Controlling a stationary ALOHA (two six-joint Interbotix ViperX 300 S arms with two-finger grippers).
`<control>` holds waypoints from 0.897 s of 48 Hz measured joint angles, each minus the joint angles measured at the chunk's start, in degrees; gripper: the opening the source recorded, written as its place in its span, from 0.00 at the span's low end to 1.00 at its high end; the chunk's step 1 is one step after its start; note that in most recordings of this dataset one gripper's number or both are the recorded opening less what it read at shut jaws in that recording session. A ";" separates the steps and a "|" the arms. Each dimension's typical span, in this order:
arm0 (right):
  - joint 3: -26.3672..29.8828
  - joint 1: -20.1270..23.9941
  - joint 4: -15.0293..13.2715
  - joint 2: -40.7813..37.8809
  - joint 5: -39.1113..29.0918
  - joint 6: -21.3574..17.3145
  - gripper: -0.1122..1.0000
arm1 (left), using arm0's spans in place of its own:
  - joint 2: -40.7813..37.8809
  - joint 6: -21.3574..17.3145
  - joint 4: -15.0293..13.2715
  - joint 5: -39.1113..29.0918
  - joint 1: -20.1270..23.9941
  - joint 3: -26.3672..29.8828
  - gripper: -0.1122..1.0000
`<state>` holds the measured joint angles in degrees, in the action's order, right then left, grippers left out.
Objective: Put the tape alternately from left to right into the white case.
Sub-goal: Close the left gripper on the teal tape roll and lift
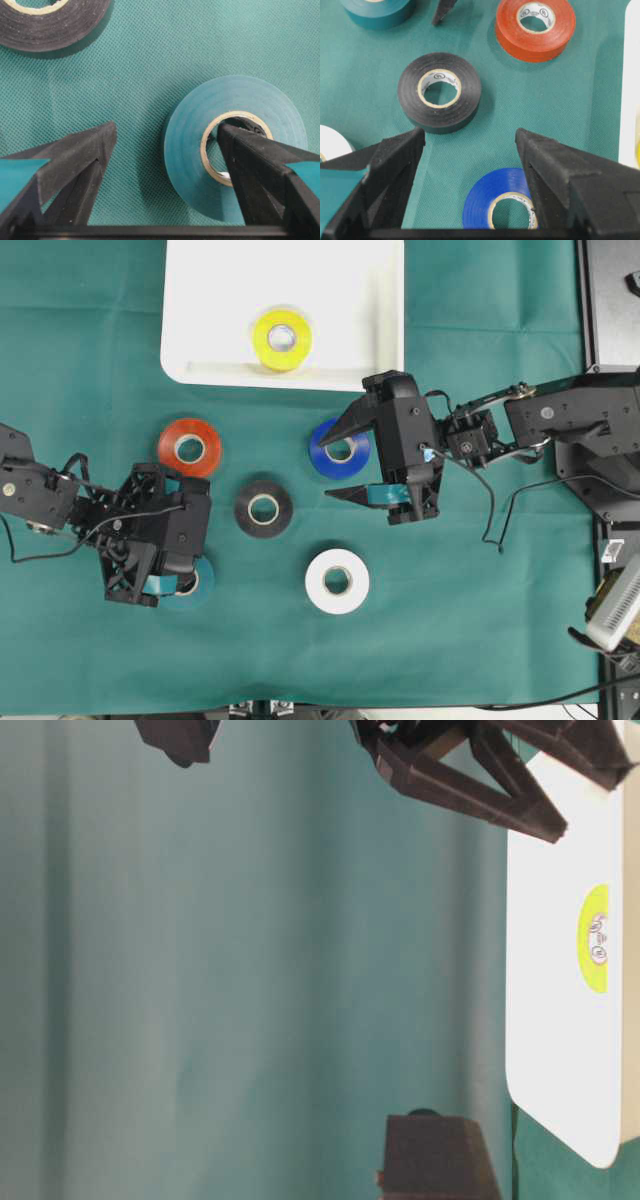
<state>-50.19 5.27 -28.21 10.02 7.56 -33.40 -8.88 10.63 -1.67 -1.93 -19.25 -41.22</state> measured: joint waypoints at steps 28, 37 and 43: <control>0.00 0.00 0.09 0.00 0.00 0.09 0.83 | 0.88 -0.09 0.00 -1.67 -0.09 0.00 0.07; 0.00 0.09 0.00 0.00 0.00 0.00 0.83 | 2.81 -0.09 0.09 -1.93 -0.09 0.00 0.07; 0.00 0.00 0.00 0.00 0.00 0.00 0.83 | 5.98 -0.09 0.00 -1.93 -0.44 0.00 0.07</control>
<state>-50.19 5.27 -28.21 10.02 7.56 -33.40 -2.90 10.55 -1.67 -3.87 -19.69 -41.22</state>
